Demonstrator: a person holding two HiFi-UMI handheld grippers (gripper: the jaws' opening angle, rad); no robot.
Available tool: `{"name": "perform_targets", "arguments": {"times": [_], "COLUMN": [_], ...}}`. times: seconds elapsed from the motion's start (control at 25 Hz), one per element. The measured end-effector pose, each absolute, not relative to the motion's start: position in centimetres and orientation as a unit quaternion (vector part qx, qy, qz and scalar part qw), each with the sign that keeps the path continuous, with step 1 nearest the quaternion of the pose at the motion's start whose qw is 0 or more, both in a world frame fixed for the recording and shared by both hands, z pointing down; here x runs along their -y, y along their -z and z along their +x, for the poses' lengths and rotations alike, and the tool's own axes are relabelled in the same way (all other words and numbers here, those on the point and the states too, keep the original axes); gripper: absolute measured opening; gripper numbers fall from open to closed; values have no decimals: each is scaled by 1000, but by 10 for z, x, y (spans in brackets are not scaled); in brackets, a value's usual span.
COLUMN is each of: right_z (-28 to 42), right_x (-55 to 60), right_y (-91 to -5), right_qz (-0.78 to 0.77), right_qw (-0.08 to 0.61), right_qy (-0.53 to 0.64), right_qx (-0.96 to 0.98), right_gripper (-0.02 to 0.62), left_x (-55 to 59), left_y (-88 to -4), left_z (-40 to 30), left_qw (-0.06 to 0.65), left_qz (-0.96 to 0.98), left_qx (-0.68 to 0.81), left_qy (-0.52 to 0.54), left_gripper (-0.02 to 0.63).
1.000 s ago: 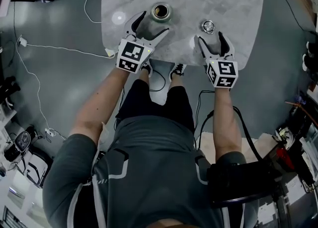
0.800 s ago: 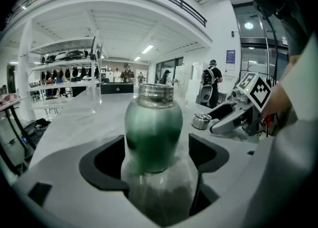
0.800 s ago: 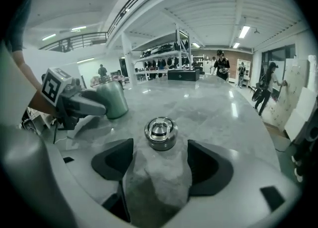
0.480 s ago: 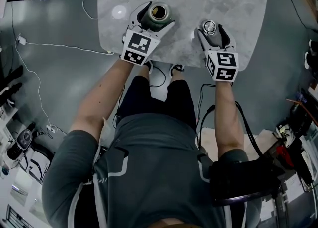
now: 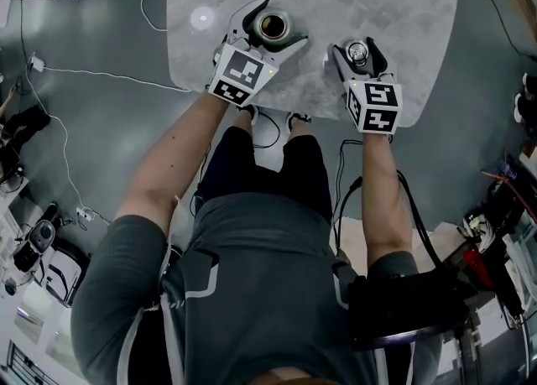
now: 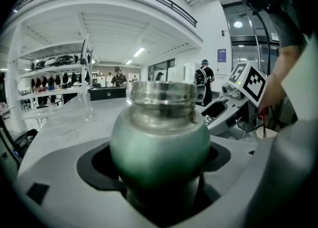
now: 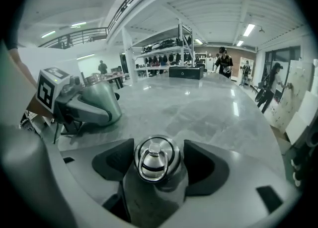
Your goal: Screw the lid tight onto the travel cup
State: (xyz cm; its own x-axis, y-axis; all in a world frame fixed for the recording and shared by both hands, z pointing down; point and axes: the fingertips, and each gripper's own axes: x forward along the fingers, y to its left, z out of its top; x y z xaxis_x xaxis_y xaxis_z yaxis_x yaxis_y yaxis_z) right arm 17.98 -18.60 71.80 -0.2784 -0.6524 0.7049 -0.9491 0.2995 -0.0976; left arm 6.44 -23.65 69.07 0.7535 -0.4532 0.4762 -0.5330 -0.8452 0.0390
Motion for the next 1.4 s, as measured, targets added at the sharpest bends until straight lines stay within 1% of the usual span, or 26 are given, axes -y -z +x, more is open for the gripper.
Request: {"name": "perform_targets", "arguments": {"times": [0.12, 0.28, 0.64, 0.8, 0.88, 0.96, 1.0, 1.16, 1.24, 1.4], "right_z": [177, 168, 167, 167, 165, 163, 163, 178, 189, 180], "right_x": [187, 191, 194, 194, 194, 194, 195, 194, 190, 191], "right_y": [-718, -720, -722, -722, -722, -722, -722, -725, -728, -720], "right_qz": [531, 528, 527, 527, 527, 527, 527, 526, 526, 521], "right_qw": [283, 285, 293, 295, 298, 302, 302, 301, 301, 296], "right_qy": [-262, -257, -248, -242, -238, -233, -232, -232, -242, -260], "right_qx": [755, 757, 759, 759, 760, 759, 760, 761, 758, 757], "right_gripper": [327, 327, 326, 325, 320, 286, 282, 278, 278, 278], "left_x": [237, 241, 249, 251, 252, 252, 253, 252, 250, 242], "left_y": [-685, -685, -685, -685, -685, -685, -685, -687, -687, -659], "left_z": [67, 62, 62, 61, 59, 56, 56, 69, 74, 51], "left_qw": [79, 88, 91, 89, 89, 88, 87, 84, 94, 108], "left_qz": [942, 949, 946, 945, 946, 946, 945, 945, 944, 944], "left_qx": [248, 233, 245, 249, 249, 248, 249, 249, 251, 252], "left_qy": [-211, -193, -189, -189, -190, -191, -192, -196, -195, -185], "left_gripper": [420, 422, 420, 408, 405, 403, 403, 402, 402, 402]}}
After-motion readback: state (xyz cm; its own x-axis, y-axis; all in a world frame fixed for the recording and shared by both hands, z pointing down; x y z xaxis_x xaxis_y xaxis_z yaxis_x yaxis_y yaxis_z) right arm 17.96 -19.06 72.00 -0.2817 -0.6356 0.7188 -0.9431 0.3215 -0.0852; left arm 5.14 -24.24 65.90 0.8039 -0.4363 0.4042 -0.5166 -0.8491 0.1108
